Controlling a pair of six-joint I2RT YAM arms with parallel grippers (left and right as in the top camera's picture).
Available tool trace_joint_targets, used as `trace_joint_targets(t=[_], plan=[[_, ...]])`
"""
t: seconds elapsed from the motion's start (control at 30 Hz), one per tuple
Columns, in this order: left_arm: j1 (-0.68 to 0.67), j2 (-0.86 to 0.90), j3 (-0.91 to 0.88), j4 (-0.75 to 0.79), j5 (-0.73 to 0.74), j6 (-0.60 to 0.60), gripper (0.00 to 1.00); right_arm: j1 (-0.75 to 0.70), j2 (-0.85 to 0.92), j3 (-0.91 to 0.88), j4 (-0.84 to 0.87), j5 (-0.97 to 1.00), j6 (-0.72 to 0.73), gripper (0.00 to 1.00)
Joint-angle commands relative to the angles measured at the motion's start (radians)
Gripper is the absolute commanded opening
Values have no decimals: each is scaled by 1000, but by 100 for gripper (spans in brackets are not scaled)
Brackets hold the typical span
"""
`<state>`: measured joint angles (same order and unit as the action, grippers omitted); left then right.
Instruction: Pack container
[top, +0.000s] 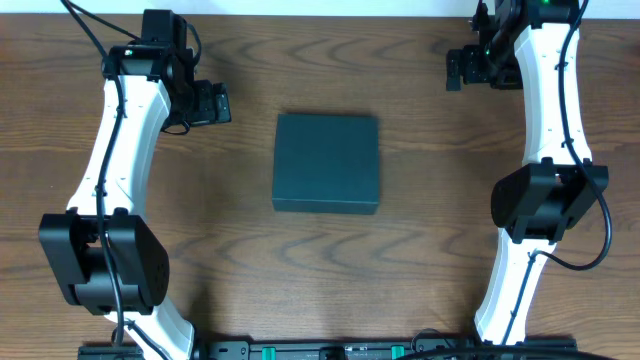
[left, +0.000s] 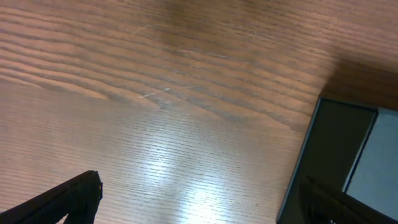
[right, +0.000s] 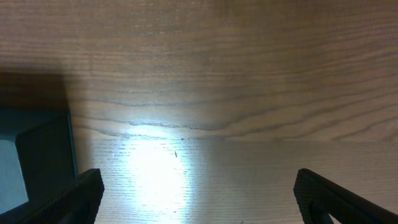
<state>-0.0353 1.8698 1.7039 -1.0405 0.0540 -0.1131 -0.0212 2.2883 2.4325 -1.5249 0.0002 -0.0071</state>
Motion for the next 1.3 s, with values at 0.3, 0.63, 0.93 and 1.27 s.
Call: trace_joint_targets(t=[0.3,0.63,0.93,1.27], plan=[[2,-14,-4,-2,-21,41,98,3,-11,13,-1,9,14,99],[2,-14,-4,-2,-21,41,99,1,-11,13,-1,11,14,99],[2,-14,-4,-2,-21,41,98,3,-198,13,-1,11,14,99],[2,-14,-4,-2,-21,41,99,3,-571,13,-2,11,14,99]])
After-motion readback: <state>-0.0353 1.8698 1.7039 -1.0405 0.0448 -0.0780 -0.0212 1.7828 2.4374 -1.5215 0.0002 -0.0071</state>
